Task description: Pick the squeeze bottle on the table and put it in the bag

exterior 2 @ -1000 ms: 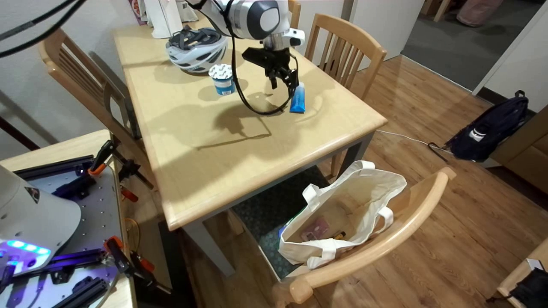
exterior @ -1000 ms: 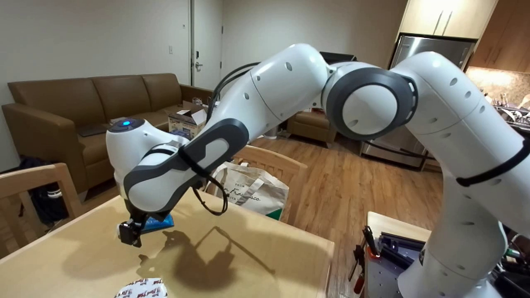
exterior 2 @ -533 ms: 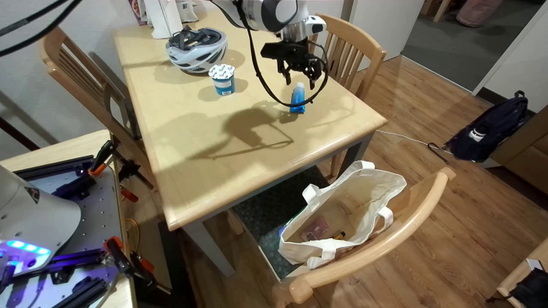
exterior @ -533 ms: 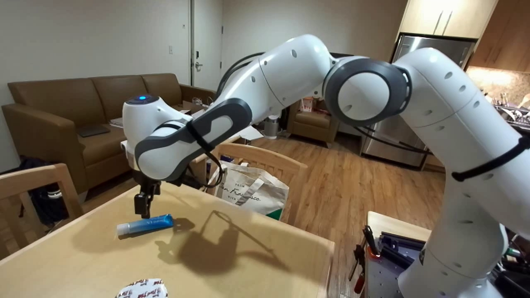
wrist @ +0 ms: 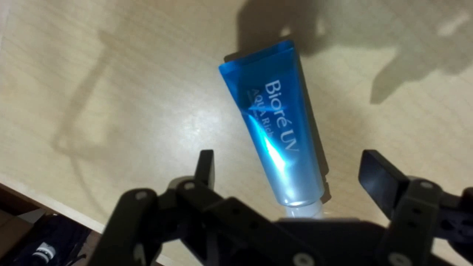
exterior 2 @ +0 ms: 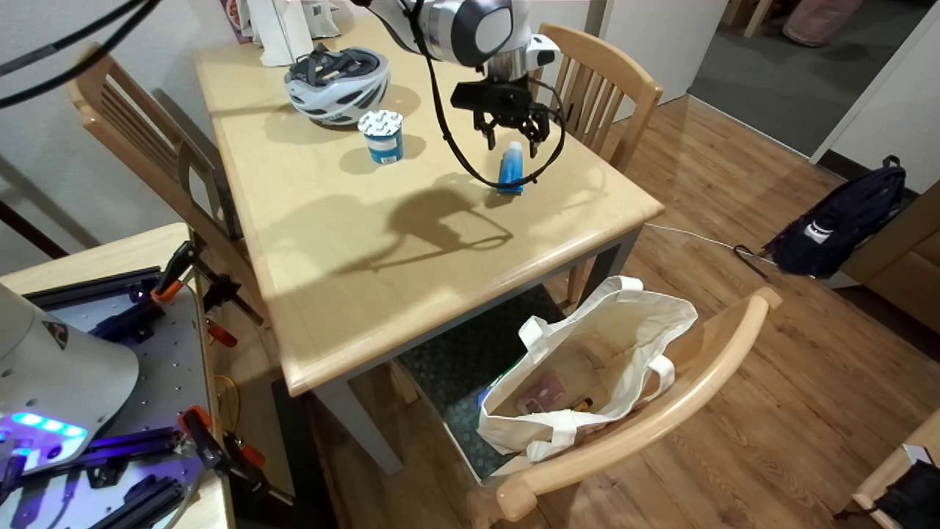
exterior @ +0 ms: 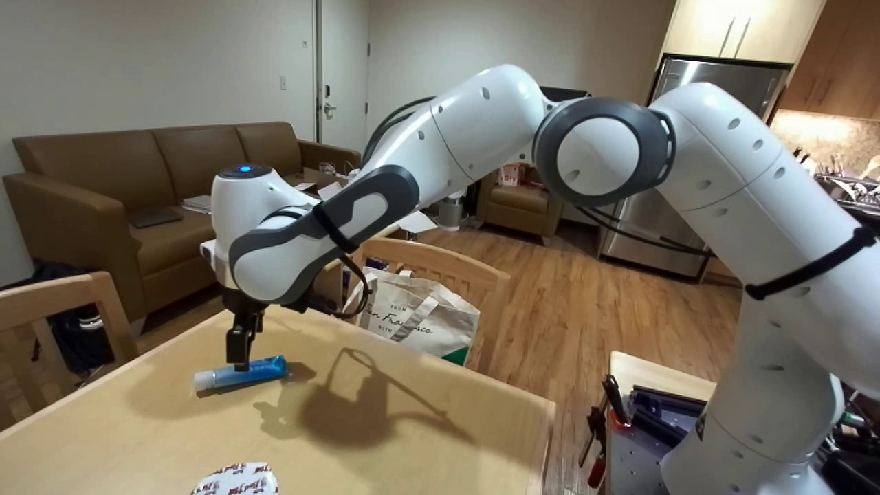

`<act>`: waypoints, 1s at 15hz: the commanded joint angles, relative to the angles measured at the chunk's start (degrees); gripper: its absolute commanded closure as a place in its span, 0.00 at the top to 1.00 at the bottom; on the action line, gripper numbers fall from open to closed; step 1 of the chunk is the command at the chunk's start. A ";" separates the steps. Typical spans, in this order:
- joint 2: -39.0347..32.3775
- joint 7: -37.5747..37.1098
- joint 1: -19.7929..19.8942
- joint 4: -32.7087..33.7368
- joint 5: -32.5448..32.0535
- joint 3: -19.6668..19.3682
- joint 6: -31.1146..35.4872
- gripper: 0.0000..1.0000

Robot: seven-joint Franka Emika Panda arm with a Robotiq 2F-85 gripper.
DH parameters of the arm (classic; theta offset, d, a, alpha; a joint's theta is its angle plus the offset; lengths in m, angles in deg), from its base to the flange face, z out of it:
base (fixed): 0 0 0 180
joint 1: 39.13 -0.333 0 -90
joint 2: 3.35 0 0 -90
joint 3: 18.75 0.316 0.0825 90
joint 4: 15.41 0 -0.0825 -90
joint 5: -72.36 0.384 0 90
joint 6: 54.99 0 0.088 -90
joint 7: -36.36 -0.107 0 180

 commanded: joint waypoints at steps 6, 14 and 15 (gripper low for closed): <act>-1.98 9.84 4.17 -2.81 0.92 4.29 4.71 1.00; -1.83 16.42 9.61 -9.19 1.71 7.76 10.44 1.00; -1.40 16.46 10.13 -9.90 1.72 7.95 10.94 0.98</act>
